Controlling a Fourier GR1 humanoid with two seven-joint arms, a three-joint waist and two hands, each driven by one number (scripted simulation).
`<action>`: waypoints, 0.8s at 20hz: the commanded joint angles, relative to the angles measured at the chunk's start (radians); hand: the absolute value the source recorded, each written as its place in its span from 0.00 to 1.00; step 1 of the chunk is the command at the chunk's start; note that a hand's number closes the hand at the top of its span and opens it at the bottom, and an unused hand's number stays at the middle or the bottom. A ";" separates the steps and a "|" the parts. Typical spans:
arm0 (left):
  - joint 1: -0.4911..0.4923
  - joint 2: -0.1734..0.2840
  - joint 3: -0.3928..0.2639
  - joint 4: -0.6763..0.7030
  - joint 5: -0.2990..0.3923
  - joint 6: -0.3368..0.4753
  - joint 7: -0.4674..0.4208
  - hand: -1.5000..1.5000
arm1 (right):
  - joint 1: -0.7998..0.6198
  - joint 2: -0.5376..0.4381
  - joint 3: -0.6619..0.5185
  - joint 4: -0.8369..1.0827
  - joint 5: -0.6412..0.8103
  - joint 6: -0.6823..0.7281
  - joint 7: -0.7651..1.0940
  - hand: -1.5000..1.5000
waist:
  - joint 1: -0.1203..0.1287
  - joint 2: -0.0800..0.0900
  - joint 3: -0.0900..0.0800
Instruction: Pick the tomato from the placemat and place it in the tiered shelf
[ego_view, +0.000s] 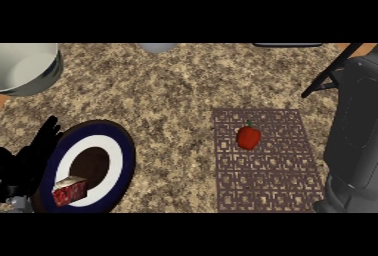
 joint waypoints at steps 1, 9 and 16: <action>0.010 -0.001 -0.005 -0.006 -0.005 -0.005 -0.003 0.50 | -0.057 -0.033 -0.068 0.032 0.040 0.184 0.109 1.00 | 0.002 0.001 0.000; 0.007 -0.006 0.006 0.001 0.000 -0.008 -0.010 0.50 | -0.079 -0.129 -0.170 0.110 0.072 0.175 0.009 1.00 | 0.006 0.006 0.001; -0.025 0.005 0.022 0.034 0.006 -0.020 -0.009 0.50 | -0.068 -0.258 -0.266 0.178 0.036 0.172 -0.095 1.00 | 0.007 0.007 0.001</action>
